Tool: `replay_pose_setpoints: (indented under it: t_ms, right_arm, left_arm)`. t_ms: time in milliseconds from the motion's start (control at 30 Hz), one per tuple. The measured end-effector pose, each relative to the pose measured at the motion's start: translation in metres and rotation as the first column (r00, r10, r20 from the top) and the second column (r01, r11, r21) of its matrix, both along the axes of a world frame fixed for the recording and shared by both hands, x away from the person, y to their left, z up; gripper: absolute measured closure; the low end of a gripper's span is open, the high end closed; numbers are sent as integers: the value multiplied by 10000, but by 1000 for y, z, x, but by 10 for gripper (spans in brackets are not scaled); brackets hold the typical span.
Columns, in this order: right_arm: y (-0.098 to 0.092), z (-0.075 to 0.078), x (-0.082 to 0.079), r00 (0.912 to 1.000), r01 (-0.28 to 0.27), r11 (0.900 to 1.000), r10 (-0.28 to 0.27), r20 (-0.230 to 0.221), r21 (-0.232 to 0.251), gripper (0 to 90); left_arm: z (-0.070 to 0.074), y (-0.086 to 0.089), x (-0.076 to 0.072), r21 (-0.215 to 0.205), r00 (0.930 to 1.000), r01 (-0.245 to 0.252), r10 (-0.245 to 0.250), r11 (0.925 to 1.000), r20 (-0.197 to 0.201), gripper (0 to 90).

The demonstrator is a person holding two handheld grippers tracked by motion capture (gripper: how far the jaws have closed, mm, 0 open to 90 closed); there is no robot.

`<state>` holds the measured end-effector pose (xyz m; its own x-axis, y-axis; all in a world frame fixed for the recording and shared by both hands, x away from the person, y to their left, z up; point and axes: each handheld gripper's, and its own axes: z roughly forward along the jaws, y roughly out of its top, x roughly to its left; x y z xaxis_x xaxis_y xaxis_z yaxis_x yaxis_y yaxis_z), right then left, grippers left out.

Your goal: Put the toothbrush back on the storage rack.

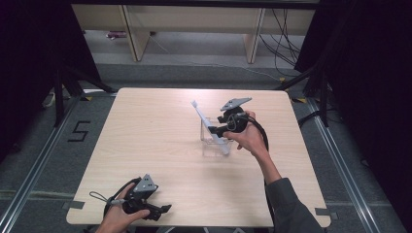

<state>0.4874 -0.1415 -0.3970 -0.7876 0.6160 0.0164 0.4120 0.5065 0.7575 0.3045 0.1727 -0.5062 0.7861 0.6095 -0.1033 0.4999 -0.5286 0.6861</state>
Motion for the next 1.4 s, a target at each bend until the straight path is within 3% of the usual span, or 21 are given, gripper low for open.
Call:
replay_pose_setpoints:
  t_ms: [67,133,433,467,667,933,1167,1267,1300,1400]
  right_arm:
    - [-2,2,-3,9999,85,10000,-85,-53,38,392]
    - [-4,4,-6,9997,120,9998,-124,197,157,377]
    - [-10,8,-21,9997,218,9982,-222,73,560,336]
    - [-11,8,-20,9995,83,9984,-100,299,553,332]
    - [-16,10,-28,9996,142,9982,-156,238,586,317]
    - [-22,11,-35,9981,129,9979,-167,591,642,313]
    - [-26,12,-42,9989,157,9975,-187,432,688,309]
    - [-28,10,-43,9971,83,9977,-133,743,675,309]
    - [-28,10,-45,9986,216,9967,-253,469,779,308]
    - [-32,9,-46,9983,110,9973,-151,561,727,307]
  left_arm:
    - [-1,-1,0,-120,10000,-71,71,9999,-27,149]
    - [0,0,0,29,10000,-24,24,10000,55,149]
    - [0,0,0,21,10000,10,-10,10000,9,149]
    - [0,0,0,26,10000,10,-10,10000,10,149]
    - [0,0,0,8,10000,-47,47,10000,41,149]
    - [0,0,0,27,10000,4,-4,10000,22,149]
    - [0,0,1,67,9999,-53,53,10000,90,149]
    - [0,0,0,-9,10000,-28,28,10000,34,149]
    - [0,0,0,-12,10000,-24,24,10000,25,149]
    - [0,-1,-1,-156,10000,-92,92,9998,12,149]
